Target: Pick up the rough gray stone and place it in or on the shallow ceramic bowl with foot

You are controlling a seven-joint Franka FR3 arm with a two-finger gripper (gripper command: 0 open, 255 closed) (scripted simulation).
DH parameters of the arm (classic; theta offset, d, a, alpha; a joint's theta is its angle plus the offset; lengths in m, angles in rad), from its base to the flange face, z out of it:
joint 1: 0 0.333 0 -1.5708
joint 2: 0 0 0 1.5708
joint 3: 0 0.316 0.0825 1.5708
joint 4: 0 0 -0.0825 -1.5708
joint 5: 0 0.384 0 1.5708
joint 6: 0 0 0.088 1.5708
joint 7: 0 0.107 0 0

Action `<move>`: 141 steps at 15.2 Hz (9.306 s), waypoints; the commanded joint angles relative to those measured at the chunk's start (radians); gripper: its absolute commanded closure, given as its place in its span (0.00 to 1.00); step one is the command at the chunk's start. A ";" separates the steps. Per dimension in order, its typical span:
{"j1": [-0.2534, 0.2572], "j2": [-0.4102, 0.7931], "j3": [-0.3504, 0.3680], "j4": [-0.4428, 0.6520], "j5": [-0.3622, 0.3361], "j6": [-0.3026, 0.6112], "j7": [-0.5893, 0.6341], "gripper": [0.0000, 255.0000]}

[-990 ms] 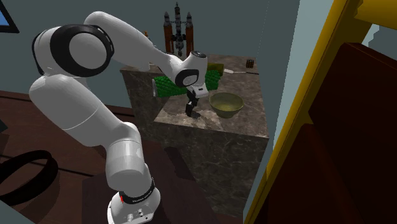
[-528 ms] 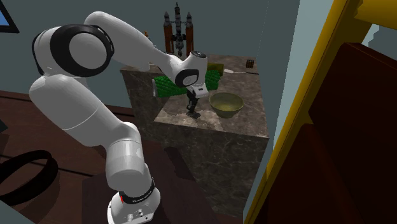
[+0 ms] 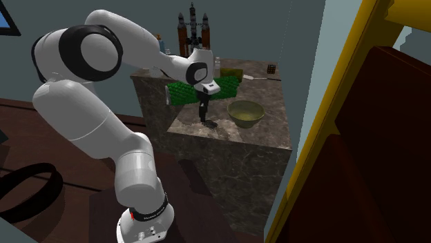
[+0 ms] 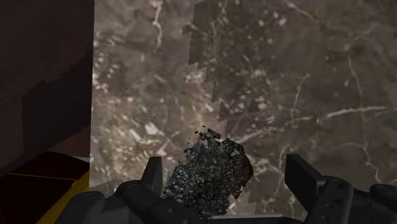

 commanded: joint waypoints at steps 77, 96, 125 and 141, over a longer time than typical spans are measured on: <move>-0.141 0.023 0.184 -0.043 -0.077 0.083 0.676 0.00; -0.122 -0.020 0.152 -0.016 -0.054 0.019 0.652 1.00; -0.123 -0.097 0.010 0.282 -0.077 -0.353 0.575 1.00; -0.266 0.415 0.045 0.666 -0.438 -0.351 0.604 1.00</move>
